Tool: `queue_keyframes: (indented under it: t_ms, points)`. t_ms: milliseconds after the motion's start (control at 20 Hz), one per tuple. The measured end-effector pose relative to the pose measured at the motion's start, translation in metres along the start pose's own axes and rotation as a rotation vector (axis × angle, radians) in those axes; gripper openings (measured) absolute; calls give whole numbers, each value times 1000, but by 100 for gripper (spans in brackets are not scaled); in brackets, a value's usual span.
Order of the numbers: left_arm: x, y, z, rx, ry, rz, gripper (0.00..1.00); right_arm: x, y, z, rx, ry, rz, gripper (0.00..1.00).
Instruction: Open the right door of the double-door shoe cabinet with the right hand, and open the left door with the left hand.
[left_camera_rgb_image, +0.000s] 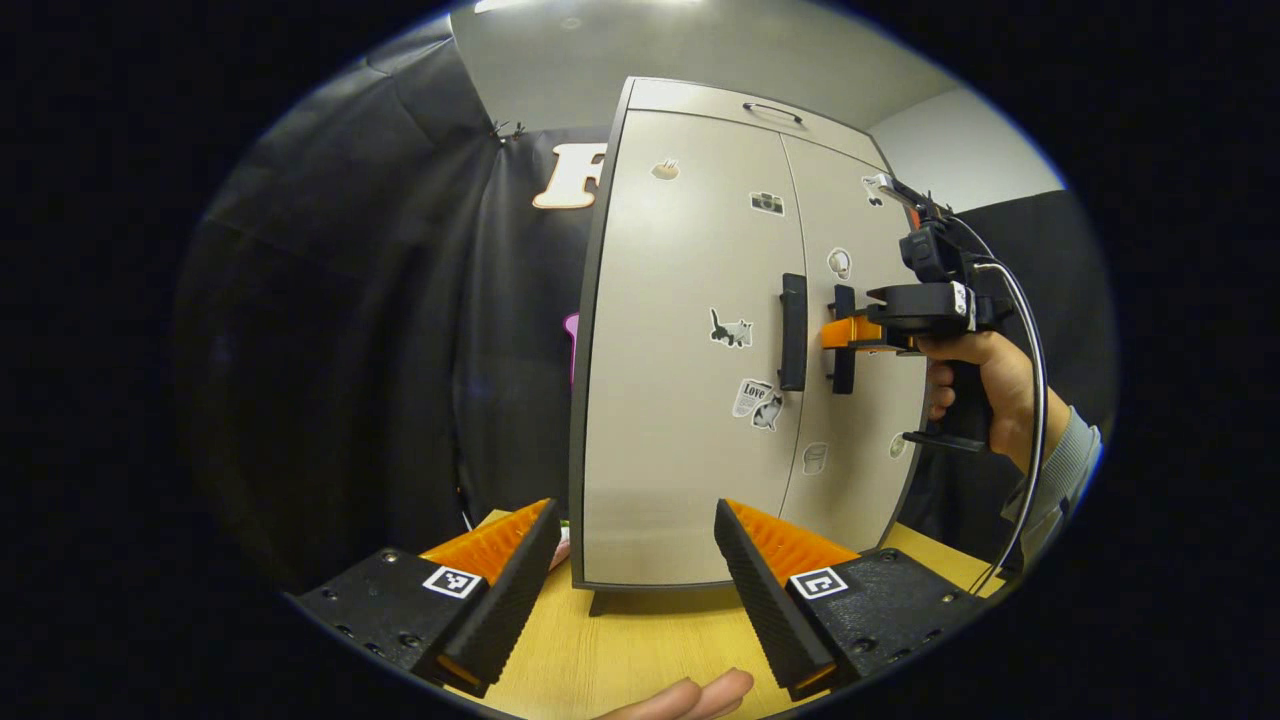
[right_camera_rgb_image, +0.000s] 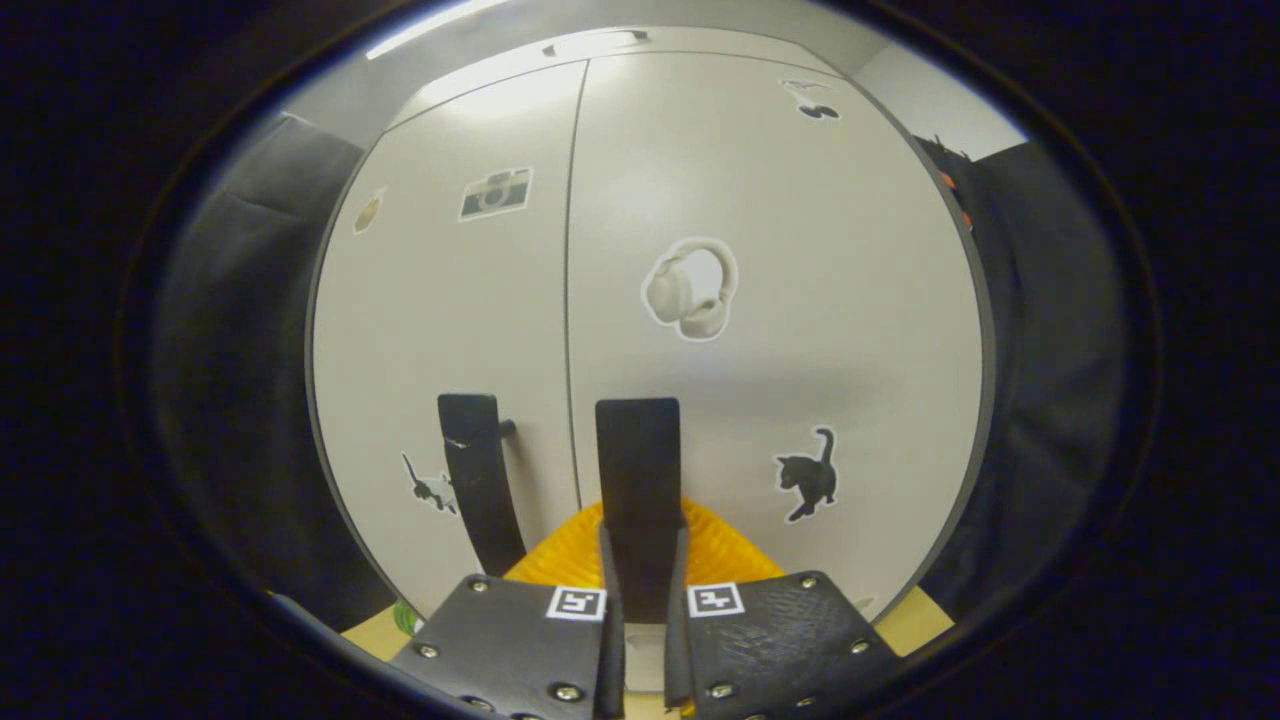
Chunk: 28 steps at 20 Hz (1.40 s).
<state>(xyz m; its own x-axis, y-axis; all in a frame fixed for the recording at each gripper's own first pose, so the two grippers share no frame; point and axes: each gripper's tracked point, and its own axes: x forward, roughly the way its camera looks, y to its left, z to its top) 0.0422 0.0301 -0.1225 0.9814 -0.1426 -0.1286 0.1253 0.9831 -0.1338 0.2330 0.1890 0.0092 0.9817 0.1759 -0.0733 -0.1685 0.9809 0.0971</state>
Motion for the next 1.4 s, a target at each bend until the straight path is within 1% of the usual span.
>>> queue_keyframes:
  t_ms: [100, 150, 200, 300, 400, 550, 750, 850, 1000, 1100, 1200, 1400]
  points:
    - [-3, -3, 4, 9, -8, -3, 96, -5, -1, 1, -36, -1, 10, 15]
    - [-4, -6, 6, 13, -13, -9, 96, -8, -1, 1, -19, 8, 27, 15]
    - [-5, -8, 9, 18, -19, -11, 96, -12, 0, 2, -4, 13, 51, 16]
    - [-9, -12, 13, 29, -32, -14, 96, -23, 0, 4, -15, 14, 102, 16]
    - [-12, -12, 16, 34, -38, 2, 96, -39, -6, 6, -9, 17, 147, 16]
    - [-12, -19, 20, 42, -40, 2, 96, -61, -14, 17, -5, 27, 197, 15]
    - [-11, -31, 24, 50, -38, -7, 96, -79, -26, 24, -11, 30, 219, 15]
    - [-10, -33, 25, 47, -38, 0, 96, -89, -33, 27, -11, 38, 233, 15]
    - [-10, -39, 25, 44, -28, -17, 96, -106, -47, 30, -7, 31, 252, 15]
    - [-6, -52, 22, 45, -16, -33, 96, -118, -60, 33, -13, 15, 269, 15]
    - [-2, -58, 22, 44, -10, -44, 96, -128, -75, 35, 5, 14, 280, 15]
    - [5, -72, 17, 39, -3, -67, 96, -140, -99, 40, 10, 3, 270, 15]
